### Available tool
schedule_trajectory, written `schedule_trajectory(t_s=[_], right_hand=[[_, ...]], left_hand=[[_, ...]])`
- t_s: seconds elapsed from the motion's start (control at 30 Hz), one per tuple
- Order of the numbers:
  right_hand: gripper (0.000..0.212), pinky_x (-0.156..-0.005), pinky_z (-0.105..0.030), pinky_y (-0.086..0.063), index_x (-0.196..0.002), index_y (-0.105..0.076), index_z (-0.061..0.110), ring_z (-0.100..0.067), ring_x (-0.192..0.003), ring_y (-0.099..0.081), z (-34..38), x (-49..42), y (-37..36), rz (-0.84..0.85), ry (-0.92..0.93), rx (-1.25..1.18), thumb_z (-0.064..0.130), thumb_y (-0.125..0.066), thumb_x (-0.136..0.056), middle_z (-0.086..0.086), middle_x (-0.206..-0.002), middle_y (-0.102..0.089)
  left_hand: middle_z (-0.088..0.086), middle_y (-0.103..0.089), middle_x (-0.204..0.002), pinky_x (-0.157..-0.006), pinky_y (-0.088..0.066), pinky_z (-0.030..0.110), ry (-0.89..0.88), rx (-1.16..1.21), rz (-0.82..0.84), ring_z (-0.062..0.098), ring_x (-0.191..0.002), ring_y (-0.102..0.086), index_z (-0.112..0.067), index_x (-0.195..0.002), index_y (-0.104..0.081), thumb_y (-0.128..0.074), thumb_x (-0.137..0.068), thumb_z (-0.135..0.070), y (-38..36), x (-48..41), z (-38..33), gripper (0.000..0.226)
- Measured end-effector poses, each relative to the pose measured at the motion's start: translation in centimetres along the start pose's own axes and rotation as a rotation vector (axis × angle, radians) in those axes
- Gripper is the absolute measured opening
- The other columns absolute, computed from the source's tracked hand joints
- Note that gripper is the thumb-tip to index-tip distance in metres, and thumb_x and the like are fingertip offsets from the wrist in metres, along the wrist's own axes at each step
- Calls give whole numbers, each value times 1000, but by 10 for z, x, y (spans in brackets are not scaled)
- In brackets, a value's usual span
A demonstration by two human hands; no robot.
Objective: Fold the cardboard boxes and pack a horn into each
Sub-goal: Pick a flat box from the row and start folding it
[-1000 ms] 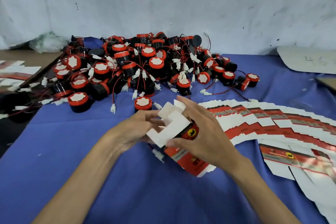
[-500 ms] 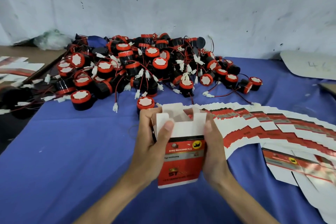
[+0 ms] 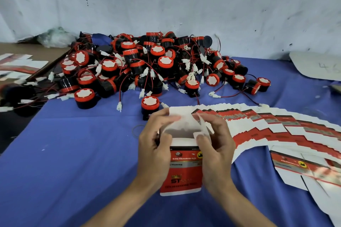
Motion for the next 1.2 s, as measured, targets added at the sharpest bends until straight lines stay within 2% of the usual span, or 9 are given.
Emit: schedule_trajectory(t_s=[0.17,0.3,0.43,0.57,0.63,0.77,0.9,1.07,1.2], right_hand=[[20,-89,-22,-45,-84,-71,19,-15,-113,-58,-8,1,1,51,-3,4,25,-53,-77,1,-115,-64],[26,-81,-34,-48,-77,-74,29,-16,-102,-63,-21,0,-3,111,-200,-1,41,-52,-75,16,-109,-65],[21,-79,-23,-47,-69,-70,29,-5,-101,-59,-14,-3,-3,93,-105,76,33,-50,-74,20,-105,-63],[24,-67,-21,-48,-93,-59,24,-8,-86,-58,-8,-2,-4,123,-26,-12,5,-51,-81,13,-103,-59],[11,-69,-22,-48,-94,-60,13,-13,-85,-59,-6,-3,-6,154,4,13,15,-53,-85,7,-100,-61],[34,-70,-23,-45,-69,-58,10,-15,-77,-58,-6,-4,-5,81,23,85,36,-47,-90,1,-80,-61],[54,-71,-17,-45,-60,-63,21,-11,-77,-62,-6,-4,-3,5,41,101,59,-40,-92,7,-74,-62],[63,-68,-18,-49,-52,-59,18,-12,-70,-67,0,-2,-3,-31,77,69,62,-37,-92,6,-63,-63],[64,-66,-19,-50,-46,-53,22,-12,-66,-67,2,0,-6,-52,64,52,64,-36,-91,6,-54,-61]], left_hand=[[0,-67,-100,-75,-54,29,144,158,133,20,-91,-67,-14,-88,-75,-52,-80,-35,-10,2,9,32],[-7,-68,-94,-66,-53,21,184,139,95,12,-82,-67,-20,-91,-71,-46,-84,-18,-5,-1,12,25],[-2,-69,-103,-58,-53,27,181,236,82,19,-76,-66,-38,-98,-57,-44,-81,-12,-5,1,9,34],[-1,-66,-86,-54,-52,29,171,249,44,19,-68,-62,-36,-94,-57,-44,-73,-5,-5,-1,7,40],[1,-68,-81,-55,-51,25,126,165,17,16,-68,-63,-23,-83,-60,-45,-73,-6,-4,0,5,25],[0,-70,-89,-65,-51,20,64,110,0,14,-83,-67,0,-67,-58,-49,-72,-8,-2,1,7,13],[3,-64,-92,-77,-50,29,-65,50,32,20,-90,-63,3,-65,-60,-47,-72,-32,0,1,2,38],[-1,-61,-92,-77,-46,21,-233,-89,183,19,-89,-62,-1,-62,-58,-56,-75,-29,-1,2,-7,31],[-3,-58,-79,-70,-49,34,-264,-100,227,22,-79,-60,-8,-57,-51,-58,-79,-24,0,1,-3,29]])
Point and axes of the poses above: each hand's wrist, its own x-axis away from the middle knuckle, its own y-axis out of the back of the hand, z = x × y, the point moved 6 cm from there along -x, towards the middle knuckle
